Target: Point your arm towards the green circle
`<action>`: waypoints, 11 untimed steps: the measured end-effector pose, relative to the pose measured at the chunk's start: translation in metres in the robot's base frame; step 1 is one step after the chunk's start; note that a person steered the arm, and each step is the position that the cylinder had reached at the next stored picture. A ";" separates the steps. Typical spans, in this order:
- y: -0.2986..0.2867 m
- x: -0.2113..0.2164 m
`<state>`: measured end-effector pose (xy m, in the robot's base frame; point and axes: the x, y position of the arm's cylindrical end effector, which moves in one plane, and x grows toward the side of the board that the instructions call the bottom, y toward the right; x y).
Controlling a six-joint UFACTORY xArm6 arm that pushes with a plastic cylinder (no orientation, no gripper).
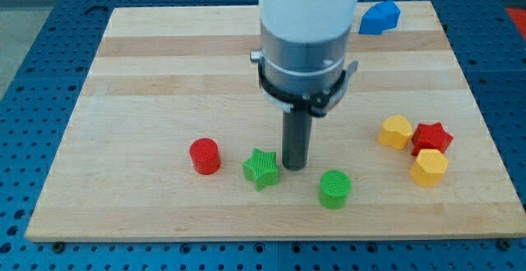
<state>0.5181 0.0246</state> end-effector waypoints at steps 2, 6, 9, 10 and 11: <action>-0.034 0.009; 0.051 -0.030; 0.119 0.038; 0.092 0.060; 0.032 0.066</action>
